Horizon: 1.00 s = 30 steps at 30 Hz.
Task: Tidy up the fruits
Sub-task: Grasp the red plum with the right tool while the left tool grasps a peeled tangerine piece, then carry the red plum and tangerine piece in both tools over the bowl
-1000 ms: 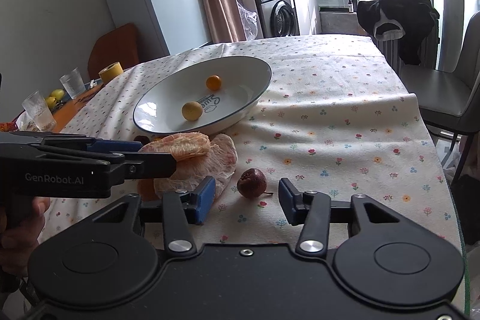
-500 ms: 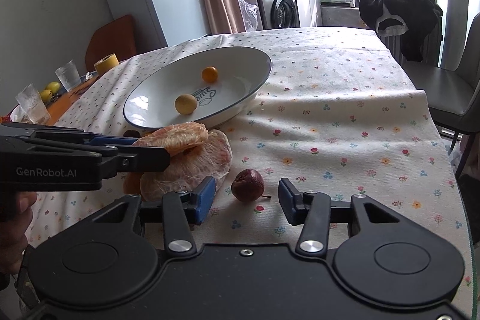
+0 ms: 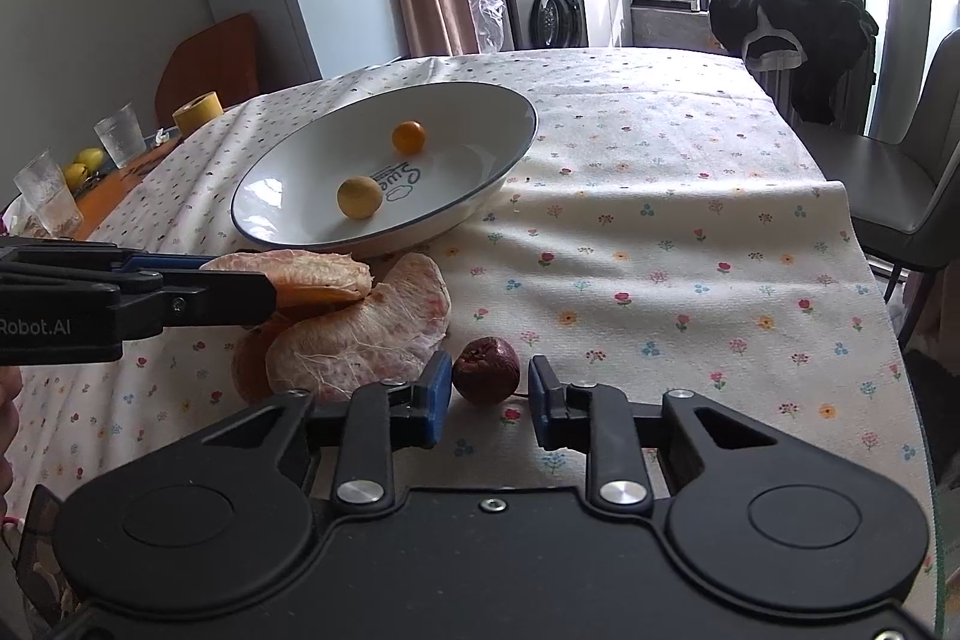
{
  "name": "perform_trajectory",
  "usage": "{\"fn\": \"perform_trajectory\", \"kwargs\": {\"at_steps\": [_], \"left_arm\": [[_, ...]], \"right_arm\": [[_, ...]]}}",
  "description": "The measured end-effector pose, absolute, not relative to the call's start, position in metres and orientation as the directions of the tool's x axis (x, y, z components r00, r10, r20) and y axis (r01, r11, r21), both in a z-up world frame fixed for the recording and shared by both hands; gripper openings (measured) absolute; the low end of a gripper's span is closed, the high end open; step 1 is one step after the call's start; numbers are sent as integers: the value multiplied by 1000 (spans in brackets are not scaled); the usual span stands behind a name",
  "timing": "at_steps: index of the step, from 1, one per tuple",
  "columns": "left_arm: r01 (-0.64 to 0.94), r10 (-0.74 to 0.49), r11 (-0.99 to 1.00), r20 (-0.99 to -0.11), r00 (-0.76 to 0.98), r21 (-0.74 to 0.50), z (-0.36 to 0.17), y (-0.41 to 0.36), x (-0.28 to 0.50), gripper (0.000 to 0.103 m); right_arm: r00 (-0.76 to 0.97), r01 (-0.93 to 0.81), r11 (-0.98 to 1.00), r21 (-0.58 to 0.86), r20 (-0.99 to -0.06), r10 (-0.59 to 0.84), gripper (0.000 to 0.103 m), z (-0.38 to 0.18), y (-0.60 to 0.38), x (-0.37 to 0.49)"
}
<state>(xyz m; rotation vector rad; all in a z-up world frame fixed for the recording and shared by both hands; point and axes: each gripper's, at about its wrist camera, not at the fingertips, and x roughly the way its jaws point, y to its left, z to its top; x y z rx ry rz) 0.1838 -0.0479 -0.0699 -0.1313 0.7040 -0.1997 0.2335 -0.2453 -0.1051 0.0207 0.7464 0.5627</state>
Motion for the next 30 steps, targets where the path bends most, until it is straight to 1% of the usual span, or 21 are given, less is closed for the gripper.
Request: {"fn": "perform_trajectory", "kwargs": {"at_steps": [11,30], "left_arm": [[128,-223,972,-611,760,-196,-66,-39,170,31],[69,-163,981,-569,806,-183,-49,-16,155,30]], "right_arm": [[612,-479,853,209,-616,495,22,-93,-246,224],[630,-512,834,205,-570,527,22,-72,-234,217]]}}
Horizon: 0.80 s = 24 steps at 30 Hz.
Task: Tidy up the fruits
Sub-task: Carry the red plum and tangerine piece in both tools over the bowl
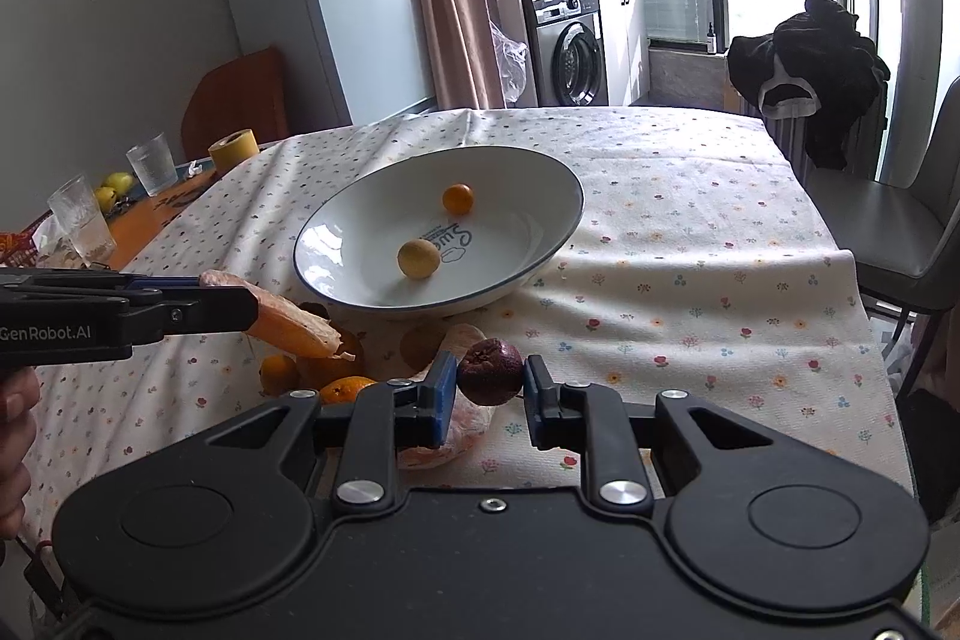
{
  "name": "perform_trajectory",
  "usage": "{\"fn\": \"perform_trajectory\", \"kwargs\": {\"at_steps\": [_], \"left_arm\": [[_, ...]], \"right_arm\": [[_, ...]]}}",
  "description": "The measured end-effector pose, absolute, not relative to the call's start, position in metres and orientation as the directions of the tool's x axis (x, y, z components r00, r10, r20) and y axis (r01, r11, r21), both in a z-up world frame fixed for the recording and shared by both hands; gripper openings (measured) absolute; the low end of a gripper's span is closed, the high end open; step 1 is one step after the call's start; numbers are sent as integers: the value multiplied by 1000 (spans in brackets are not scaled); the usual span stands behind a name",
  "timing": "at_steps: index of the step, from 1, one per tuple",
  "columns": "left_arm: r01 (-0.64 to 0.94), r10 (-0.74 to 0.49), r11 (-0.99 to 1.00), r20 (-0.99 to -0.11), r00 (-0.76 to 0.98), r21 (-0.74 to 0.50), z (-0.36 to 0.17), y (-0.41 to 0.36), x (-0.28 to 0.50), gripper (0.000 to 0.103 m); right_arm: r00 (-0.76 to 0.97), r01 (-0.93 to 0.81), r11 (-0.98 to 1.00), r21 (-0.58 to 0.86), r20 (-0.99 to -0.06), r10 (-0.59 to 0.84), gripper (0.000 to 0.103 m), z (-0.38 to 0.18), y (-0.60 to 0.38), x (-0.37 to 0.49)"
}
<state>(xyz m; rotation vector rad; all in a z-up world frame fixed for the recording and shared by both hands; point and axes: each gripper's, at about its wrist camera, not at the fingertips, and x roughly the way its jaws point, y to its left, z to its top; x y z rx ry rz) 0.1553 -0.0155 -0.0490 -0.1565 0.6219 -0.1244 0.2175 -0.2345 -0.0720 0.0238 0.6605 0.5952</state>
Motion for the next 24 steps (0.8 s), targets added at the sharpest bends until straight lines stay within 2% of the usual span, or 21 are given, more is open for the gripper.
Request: {"fn": "perform_trajectory", "kwargs": {"at_steps": [24], "left_arm": [[30,-104,988,-517,850,-150,-21,9,171,29]], "right_arm": [[638,-546,813,200,-529,559,22,-54,-214,239]]}}
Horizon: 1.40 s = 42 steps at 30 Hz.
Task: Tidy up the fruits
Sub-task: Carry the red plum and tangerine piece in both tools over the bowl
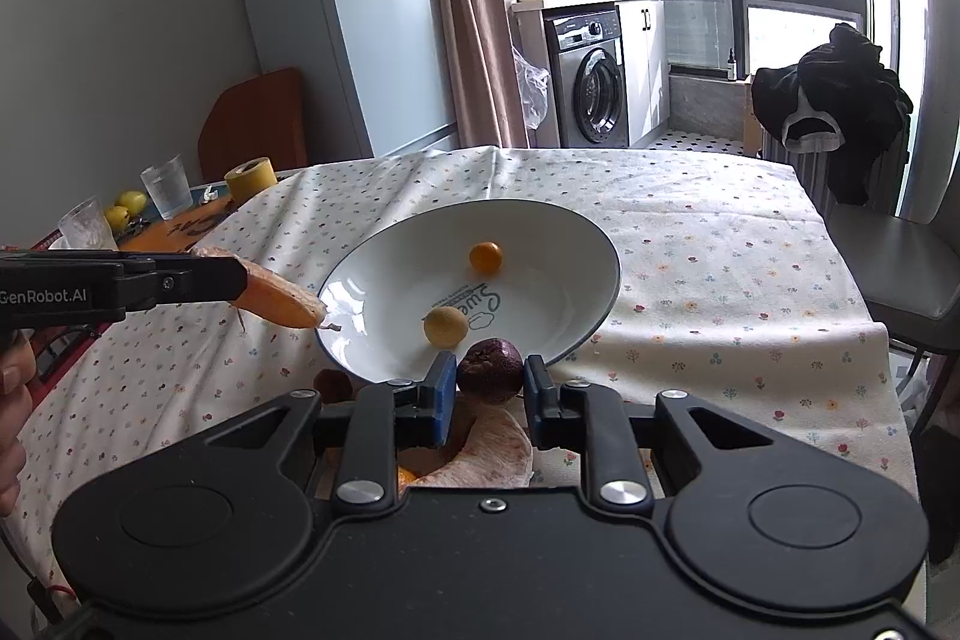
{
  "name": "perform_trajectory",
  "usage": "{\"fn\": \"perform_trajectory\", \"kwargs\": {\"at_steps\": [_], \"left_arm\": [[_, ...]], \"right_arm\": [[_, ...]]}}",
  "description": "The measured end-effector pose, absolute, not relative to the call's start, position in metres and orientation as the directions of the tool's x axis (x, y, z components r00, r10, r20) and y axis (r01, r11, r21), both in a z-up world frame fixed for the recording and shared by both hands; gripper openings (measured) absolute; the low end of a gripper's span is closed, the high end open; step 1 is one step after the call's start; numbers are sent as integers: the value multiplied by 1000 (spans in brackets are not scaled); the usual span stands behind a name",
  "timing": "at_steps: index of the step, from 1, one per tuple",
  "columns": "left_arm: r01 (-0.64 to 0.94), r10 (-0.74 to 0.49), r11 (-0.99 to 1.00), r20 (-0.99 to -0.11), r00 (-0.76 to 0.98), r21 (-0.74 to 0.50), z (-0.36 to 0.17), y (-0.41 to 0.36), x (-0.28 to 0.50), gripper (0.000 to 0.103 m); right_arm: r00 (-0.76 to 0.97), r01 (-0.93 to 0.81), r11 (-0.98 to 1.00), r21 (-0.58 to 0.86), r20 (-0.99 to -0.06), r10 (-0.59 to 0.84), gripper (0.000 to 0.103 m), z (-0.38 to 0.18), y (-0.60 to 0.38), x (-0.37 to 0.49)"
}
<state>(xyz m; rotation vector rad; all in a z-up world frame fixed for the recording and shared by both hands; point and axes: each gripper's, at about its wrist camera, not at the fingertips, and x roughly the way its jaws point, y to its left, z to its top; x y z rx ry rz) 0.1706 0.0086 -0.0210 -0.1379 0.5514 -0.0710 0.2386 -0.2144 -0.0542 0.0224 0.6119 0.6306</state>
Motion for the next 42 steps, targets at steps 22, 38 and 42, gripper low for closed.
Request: {"fn": "perform_trajectory", "kwargs": {"at_steps": [22,38,42], "left_arm": [[20,-114,985,-560,821,-171,-44,14,215,29],[-29,-93,982,-617,782,-185,-69,16,253,33],[-57,-74,981,-621,780,-188,-70,22,261,33]], "right_arm": [[616,-543,812,215,-554,559,22,-67,-199,268],[602,-540,810,226,-569,560,22,-77,-191,293],[601,-540,810,229,-569,562,22,-78,-190,296]]}}
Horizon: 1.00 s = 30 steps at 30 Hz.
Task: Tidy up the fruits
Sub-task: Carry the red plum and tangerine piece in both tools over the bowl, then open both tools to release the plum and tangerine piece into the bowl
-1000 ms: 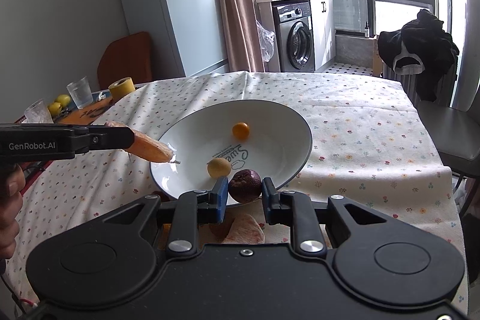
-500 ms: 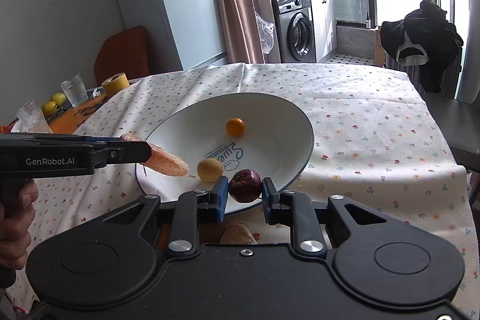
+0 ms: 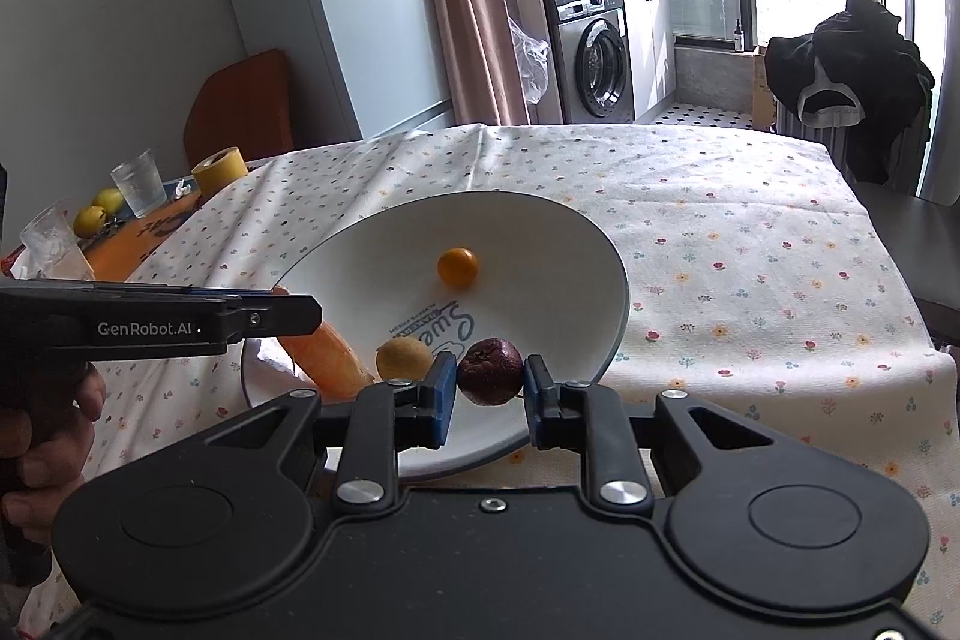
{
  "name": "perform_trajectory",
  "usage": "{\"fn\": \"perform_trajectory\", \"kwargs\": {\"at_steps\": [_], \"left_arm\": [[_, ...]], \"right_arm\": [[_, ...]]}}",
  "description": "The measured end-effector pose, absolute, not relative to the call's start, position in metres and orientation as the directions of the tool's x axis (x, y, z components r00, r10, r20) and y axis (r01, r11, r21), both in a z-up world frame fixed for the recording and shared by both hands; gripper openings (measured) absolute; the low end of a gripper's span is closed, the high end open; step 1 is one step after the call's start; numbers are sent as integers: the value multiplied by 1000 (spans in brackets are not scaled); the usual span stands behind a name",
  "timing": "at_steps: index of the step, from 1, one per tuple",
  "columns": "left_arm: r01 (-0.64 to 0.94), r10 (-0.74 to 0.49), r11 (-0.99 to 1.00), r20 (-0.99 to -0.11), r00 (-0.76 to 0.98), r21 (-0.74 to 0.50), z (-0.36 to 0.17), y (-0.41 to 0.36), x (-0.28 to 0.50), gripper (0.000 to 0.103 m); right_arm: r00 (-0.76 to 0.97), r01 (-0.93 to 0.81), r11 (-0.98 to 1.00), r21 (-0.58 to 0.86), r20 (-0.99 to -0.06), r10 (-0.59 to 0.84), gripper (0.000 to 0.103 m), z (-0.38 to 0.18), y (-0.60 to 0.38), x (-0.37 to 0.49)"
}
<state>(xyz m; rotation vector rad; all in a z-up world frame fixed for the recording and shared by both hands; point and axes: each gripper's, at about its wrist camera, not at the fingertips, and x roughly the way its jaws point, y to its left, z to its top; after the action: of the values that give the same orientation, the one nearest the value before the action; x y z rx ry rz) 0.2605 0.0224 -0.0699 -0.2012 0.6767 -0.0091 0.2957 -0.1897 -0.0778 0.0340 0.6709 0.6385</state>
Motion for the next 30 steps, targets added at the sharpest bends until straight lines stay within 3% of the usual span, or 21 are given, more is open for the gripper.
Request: {"fn": "perform_trajectory", "kwargs": {"at_steps": [6,10,15,17,19,24,28,30], "left_arm": [[-67,-64,980,-619,783,-186,-68,27,263,39],[-75,-46,982,-604,795,-173,-61,26,259,57],[-83,-28,984,-599,800,-157,-55,25,253,64],[-93,-12,985,-597,802,-145,-53,24,249,76],[-99,0,986,-592,806,-134,-52,23,245,80],[-106,-2,984,-606,795,-142,-49,24,235,85],[-116,1,982,-612,791,-148,-47,25,225,87],[-124,8,981,-609,793,-149,-44,26,220,87]], "right_arm": [[600,-543,809,225,-571,561,22,-78,-184,302],[605,-539,811,227,-566,560,24,-75,-184,303],[617,-530,817,228,-557,556,30,-71,-188,300],[621,-523,820,230,-556,552,31,-69,-191,297],[625,-517,823,234,-554,550,34,-67,-194,295],[632,-515,825,232,-548,548,46,-64,-199,285],[635,-513,824,239,-540,553,50,-59,-203,277],[638,-510,825,245,-535,553,58,-57,-205,273]]}}
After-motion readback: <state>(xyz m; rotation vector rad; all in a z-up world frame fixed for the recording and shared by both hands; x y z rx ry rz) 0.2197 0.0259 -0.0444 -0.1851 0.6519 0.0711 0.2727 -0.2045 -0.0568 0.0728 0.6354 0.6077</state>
